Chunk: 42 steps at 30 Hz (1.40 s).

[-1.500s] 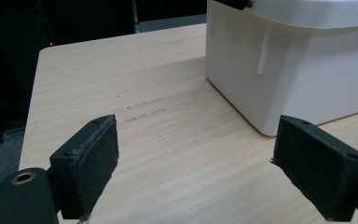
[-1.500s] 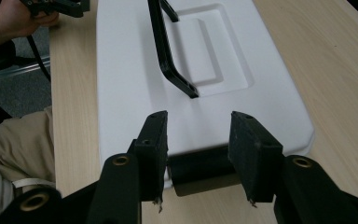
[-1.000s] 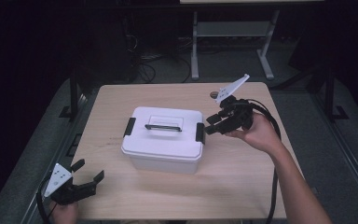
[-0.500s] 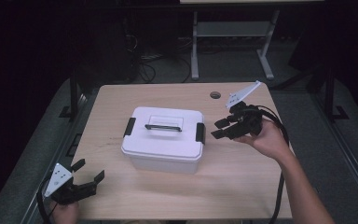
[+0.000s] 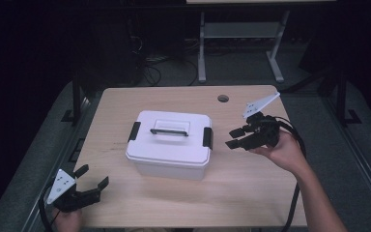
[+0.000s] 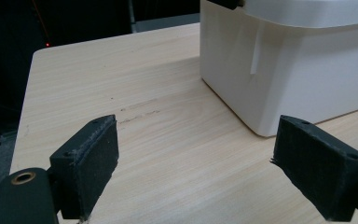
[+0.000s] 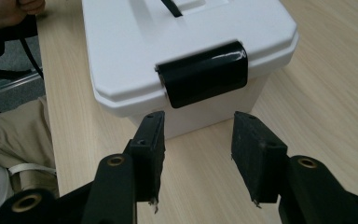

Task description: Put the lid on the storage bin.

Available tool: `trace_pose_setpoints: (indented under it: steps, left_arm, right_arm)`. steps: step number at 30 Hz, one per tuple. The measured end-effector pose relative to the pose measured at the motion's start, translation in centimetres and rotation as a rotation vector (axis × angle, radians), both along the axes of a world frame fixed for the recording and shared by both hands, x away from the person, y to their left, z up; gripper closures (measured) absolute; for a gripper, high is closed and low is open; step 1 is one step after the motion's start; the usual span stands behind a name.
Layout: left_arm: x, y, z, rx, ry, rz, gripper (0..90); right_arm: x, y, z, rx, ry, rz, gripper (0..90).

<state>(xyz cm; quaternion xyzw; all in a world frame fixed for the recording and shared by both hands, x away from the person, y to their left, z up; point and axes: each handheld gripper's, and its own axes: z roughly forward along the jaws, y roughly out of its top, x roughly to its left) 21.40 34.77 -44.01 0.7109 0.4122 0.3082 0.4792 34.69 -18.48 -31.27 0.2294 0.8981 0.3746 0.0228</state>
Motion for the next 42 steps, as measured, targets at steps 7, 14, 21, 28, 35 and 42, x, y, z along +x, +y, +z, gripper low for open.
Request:
trace_pose_setpoints:
  steps: [7,14,21,28,35,42]
  left_arm:
    - [0.0,-0.1,0.0,-0.003,-0.001,0.000,13.0]
    - [-0.1,0.0,0.0,-0.003,-0.003,0.003,13.0]
    - [-0.1,-0.1,0.0,-0.002,-0.002,0.003,13.0]
    - [0.0,-0.1,0.0,0.001,-0.003,0.000,13.0]
    - [0.0,-0.2,0.1,0.006,-0.002,0.001,13.0]
    - [0.0,-0.3,0.1,0.012,-0.002,-0.003,13.0]
  right_arm:
    - [-0.5,-0.8,-1.1,0.012,0.015,-0.015,52.5]
    - [-0.8,-1.5,-1.9,0.018,0.020,-0.028,52.1]
    - [-1.3,-2.2,-2.9,0.027,0.032,-0.037,51.6]
    - [-1.7,-3.0,-4.1,0.032,0.045,-0.053,50.7]
    - [-2.1,-3.6,-5.1,0.045,0.056,-0.063,50.3]
    - [-2.6,-4.0,-5.8,0.050,0.061,-0.070,50.2]
